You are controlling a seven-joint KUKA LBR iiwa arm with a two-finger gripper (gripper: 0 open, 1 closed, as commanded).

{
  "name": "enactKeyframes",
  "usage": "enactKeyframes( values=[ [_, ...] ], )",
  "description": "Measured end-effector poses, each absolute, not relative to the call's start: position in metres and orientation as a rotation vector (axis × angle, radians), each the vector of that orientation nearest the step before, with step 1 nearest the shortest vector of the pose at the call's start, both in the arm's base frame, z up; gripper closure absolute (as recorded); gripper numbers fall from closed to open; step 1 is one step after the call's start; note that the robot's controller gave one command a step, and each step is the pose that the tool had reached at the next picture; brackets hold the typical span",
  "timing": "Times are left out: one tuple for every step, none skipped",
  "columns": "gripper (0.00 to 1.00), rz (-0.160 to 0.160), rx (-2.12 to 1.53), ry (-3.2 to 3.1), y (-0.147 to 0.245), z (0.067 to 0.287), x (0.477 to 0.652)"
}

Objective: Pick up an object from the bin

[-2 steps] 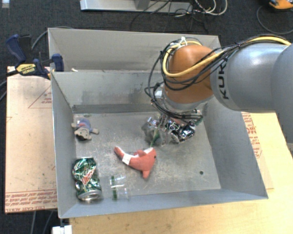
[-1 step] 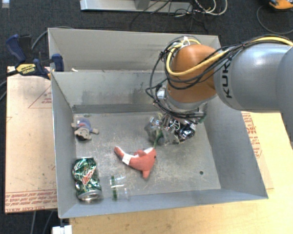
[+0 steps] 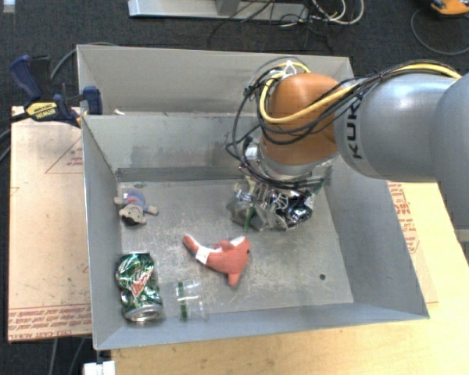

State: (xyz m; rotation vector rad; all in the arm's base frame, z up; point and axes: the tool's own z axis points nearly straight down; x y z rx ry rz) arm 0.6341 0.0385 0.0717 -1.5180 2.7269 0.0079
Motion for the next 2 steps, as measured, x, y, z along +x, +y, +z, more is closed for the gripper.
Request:
enactKeyframes(
  values=[
    [1.00, 0.014, -1.531, 2.721, 0.039, 0.071, 0.643],
    [1.00, 0.015, -1.642, 2.655, 0.008, 0.076, 0.651]
  ],
)
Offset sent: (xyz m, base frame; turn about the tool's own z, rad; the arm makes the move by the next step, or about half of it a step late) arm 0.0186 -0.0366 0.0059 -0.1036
